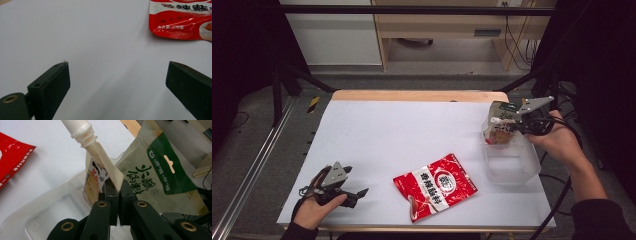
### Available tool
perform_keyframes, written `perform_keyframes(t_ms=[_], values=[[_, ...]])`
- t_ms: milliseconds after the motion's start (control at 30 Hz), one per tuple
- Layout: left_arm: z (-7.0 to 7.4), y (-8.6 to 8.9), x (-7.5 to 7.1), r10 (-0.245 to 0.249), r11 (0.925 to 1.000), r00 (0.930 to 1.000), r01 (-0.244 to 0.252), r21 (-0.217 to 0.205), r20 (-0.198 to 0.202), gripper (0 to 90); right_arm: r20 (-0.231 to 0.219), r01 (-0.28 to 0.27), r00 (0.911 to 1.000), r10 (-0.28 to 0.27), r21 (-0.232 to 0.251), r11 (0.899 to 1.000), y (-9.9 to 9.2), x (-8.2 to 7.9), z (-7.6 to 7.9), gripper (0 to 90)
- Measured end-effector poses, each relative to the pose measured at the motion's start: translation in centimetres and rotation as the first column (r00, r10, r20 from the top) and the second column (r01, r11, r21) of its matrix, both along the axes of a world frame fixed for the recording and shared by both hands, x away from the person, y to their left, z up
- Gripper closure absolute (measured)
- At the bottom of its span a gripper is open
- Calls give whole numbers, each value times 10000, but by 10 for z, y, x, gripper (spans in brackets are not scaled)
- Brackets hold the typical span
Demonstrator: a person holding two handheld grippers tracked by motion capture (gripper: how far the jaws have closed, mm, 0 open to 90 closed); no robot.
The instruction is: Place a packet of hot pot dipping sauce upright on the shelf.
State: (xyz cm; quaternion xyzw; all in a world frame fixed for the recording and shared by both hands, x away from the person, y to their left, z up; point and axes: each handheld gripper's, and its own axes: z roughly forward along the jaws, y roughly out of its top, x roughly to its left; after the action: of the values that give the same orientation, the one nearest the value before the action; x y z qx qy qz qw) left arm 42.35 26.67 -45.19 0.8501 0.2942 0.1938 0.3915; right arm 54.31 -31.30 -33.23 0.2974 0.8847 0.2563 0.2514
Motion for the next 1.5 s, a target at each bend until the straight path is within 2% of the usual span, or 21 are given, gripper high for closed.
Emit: perform_keyframes(t_ms=[400, 633, 900, 1167, 1300, 1500], values=[[0, 0, 0, -45, 10000, 10000, 45, 25, -31, 56, -286, -13, 9996, 18, 165, 9999, 1, 3, -8, 883], [0, 0, 0, -34, 10000, 10000, 34, -13, -26, 56, -390, -85, 9992, 89, 95, 9999, 3, 5, -10, 881], [0, 0, 0, -39, 10000, 10000, 39, -2, -32, 56, -515, 119, 9986, -112, 123, 9999, 0, 7, -17, 876], [0, 0, 0, -48, 10000, 10000, 48, -15, -48, 56, -622, 375, 9975, -347, 443, 9983, -4, 7, -19, 855], [0, 0, 0, -44, 10000, 10000, 44, -14, -47, 56, -600, 457, 9973, -426, 513, 9976, -4, 8, -19, 788], [0, 0, 0, -37, 10000, 10000, 37, -18, -43, 56, -562, 630, 9966, -602, 500, 9968, -1, 6, -17, 571]])
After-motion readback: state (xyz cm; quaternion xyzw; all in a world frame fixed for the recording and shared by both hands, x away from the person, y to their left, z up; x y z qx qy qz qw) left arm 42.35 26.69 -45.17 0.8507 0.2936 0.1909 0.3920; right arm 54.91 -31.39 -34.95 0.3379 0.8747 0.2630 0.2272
